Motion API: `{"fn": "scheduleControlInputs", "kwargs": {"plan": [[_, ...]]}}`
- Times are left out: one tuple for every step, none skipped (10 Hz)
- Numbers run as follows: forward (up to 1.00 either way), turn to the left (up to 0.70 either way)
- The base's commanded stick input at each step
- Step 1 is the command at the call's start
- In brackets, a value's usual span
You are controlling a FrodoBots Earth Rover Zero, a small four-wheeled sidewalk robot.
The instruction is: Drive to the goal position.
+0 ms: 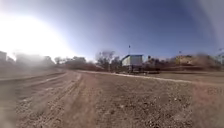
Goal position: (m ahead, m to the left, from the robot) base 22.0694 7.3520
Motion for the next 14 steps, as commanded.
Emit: {"fn": "scheduleControlInputs", "kwargs": {"plan": [[0.50,0.00],[0.50,0.00],[0.50,0.00],[0.50,0.00],[0.50,0.00],[0.50,0.00],[0.50,0.04],[0.50,0.10],[0.50,0.50],[0.50,0.50],[0.50,0.28],[0.50,0.00],[0.50,0.00],[0.50,0.00]]}}
